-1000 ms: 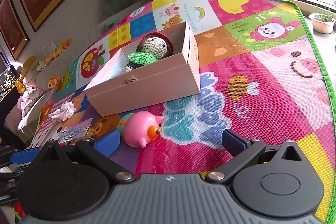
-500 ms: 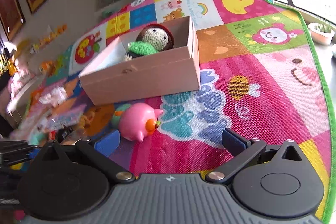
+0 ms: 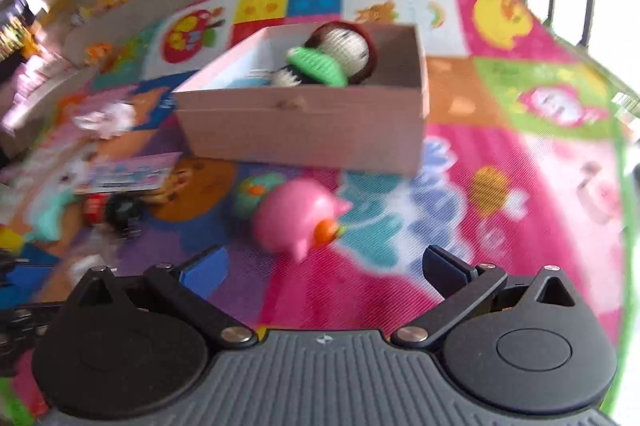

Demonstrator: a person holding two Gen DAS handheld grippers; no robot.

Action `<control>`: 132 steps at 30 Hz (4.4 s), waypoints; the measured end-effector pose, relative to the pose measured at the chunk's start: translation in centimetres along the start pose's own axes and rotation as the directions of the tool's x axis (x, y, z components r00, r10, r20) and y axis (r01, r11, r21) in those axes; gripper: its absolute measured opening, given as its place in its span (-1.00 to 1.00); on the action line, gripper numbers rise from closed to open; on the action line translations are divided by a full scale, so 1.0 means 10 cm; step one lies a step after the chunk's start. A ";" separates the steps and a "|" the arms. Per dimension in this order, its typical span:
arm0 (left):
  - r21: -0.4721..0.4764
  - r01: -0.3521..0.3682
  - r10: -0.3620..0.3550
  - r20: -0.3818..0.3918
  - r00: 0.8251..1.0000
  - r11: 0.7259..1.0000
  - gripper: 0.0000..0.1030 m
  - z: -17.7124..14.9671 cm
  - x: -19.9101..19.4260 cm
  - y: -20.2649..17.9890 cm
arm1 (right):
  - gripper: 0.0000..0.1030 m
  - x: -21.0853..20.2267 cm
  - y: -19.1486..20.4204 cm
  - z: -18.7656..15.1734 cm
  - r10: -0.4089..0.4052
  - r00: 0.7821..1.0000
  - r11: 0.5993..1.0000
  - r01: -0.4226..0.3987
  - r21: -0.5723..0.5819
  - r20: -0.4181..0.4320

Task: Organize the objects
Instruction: 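Carry the bread roll into the pink box with the left gripper while the right holds the pig toy, then lower the pink pig toy into the pink box and open the right gripper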

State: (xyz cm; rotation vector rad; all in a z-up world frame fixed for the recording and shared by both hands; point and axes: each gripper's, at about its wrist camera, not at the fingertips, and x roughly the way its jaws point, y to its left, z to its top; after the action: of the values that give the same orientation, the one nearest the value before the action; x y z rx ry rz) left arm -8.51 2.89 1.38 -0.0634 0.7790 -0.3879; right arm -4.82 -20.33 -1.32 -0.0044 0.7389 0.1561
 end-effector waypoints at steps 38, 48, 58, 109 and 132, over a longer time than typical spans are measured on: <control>-0.101 0.127 -0.096 0.264 0.960 0.987 0.14 2.00 0.67 0.06 | 0.06 -0.37 -0.24 -0.01 0.129 0.963 0.983 -0.156 0.100 0.235; 0.049 -0.178 0.169 0.147 0.975 0.983 0.16 2.24 1.88 -0.16 | 0.06 -0.26 -0.38 -0.15 0.206 0.922 0.944 -0.275 0.184 0.327; -0.027 -0.064 0.065 0.055 0.996 0.998 0.17 2.24 1.60 -0.08 | 0.06 -0.20 -0.42 -0.13 0.225 0.923 0.934 -0.296 0.202 0.312; -0.118 0.112 -0.077 0.266 0.961 0.987 -0.15 -0.07 -0.25 0.76 | 0.50 0.47 -0.02 2.07 0.021 0.996 0.990 -0.032 0.135 0.082; -0.222 0.061 0.012 0.312 0.950 0.973 -0.15 0.01 -0.41 1.04 | -0.13 1.77 0.37 2.27 0.079 0.992 0.986 -0.063 0.156 -0.098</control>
State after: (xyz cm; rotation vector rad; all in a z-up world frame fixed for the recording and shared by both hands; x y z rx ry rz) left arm -7.79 14.00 2.13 -0.3442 0.5070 -0.3002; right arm 22.79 -12.87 3.77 0.1606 0.8536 0.1678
